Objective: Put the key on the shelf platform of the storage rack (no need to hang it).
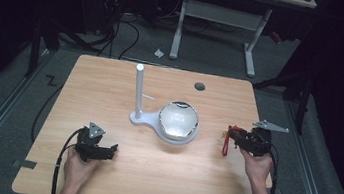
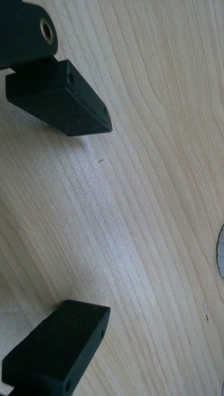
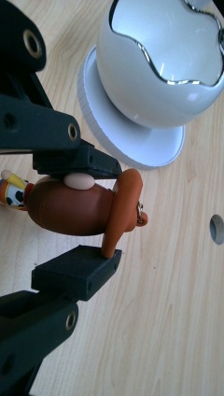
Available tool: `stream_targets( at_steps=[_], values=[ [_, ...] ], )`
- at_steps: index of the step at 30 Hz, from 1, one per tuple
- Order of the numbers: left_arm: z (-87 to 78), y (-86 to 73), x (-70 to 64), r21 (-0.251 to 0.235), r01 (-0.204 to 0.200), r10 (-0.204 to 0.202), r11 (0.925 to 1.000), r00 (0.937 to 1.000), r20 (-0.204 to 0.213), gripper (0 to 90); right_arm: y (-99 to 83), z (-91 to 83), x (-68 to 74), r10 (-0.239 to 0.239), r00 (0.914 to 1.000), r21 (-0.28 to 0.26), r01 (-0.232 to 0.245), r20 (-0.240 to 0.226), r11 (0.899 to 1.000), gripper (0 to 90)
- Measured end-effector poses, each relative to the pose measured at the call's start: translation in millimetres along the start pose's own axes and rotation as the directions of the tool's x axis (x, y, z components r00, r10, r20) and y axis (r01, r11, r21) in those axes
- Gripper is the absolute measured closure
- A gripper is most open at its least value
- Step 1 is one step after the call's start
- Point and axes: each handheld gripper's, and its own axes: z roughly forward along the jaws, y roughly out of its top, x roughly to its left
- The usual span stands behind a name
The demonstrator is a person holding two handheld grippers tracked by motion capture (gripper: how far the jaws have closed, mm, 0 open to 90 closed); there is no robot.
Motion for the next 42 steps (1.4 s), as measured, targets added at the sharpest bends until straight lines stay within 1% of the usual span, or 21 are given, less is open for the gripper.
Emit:
stream_targets(
  at_steps=[10, 13, 14, 18, 21, 24, 28, 30, 31, 32, 38, 42],
  values=[
    [-0.2, -0.1, 0.1, -0.003, 0.002, -0.002, 1.0000, 1.0000, -0.001, 12.1, 11.5, -13.2, 7.7, -0.033, 0.9993, -0.024, 0.032, -0.017, 0.999, 56.1],
    [-0.3, -0.1, 0.1, -0.003, 0.004, -0.004, 1.0000, 1.0000, -0.001, 12.3, 14.9, -17.1, 10.1, -0.041, 0.9987, -0.034, 0.039, -0.031, 0.999, 56.2],
    [-0.3, -0.1, 0.2, -0.004, 0.004, -0.004, 1.0000, 1.0000, -0.001, 12.4, 16.1, -18.0, 10.8, -0.050, 0.9983, -0.037, 0.049, -0.031, 0.998, 56.2],
    [-0.3, -0.2, 0.4, -0.005, 0.006, -0.006, 1.0000, 1.0000, 0.000, 12.7, 20.9, -21.6, 15.8, -0.063, 0.9972, -0.042, 0.062, -0.041, 0.997, 56.3],
    [-0.4, -0.2, 0.4, -0.005, 0.007, -0.007, 1.0000, 1.0000, 0.000, 12.9, 24.5, -22.9, 19.9, -0.081, 0.9952, -0.049, 0.078, -0.055, 0.996, 56.3],
    [-0.4, -0.2, 0.4, -0.005, 0.007, -0.007, 1.0000, 1.0000, 0.000, 12.9, 27.7, -24.3, 25.2, -0.088, 0.9937, -0.050, 0.084, -0.070, 0.995, 56.3],
    [-0.4, -0.2, 0.4, -0.005, 0.007, -0.007, 1.0000, 1.0000, -0.001, 12.9, 33.4, -26.4, 31.8, -0.105, 0.9893, -0.062, 0.099, -0.101, 0.993, 56.3],
    [-0.4, -0.2, 0.3, -0.005, 0.007, -0.007, 1.0000, 1.0000, -0.001, 13.0, 36.9, -27.4, 35.6, -0.106, 0.9870, -0.069, 0.098, -0.121, 0.993, 56.3],
    [-0.4, -0.2, 0.3, -0.005, 0.007, -0.007, 1.0000, 1.0000, -0.001, 13.0, 38.5, -27.6, 37.0, -0.116, 0.9853, -0.073, 0.108, -0.126, 0.991, 56.4],
    [-0.4, -0.2, 0.3, -0.005, 0.007, -0.007, 1.0000, 1.0000, -0.001, 13.0, 39.5, -27.9, 38.6, -0.114, 0.9850, -0.074, 0.105, -0.129, 0.992, 56.4],
    [-0.5, -0.1, -0.1, -0.005, 0.004, -0.004, 1.0000, 1.0000, -0.003, 13.8, 47.2, -28.5, 50.2, -0.146, 0.9749, -0.088, 0.132, -0.168, 0.987, 56.4],
    [-0.5, -0.1, -0.1, -0.006, 0.005, -0.005, 1.0000, 1.0000, -0.003, 13.8, 51.9, -27.0, 58.0, -0.163, 0.9687, -0.086, 0.149, -0.187, 0.985, 56.5]
  ],
)
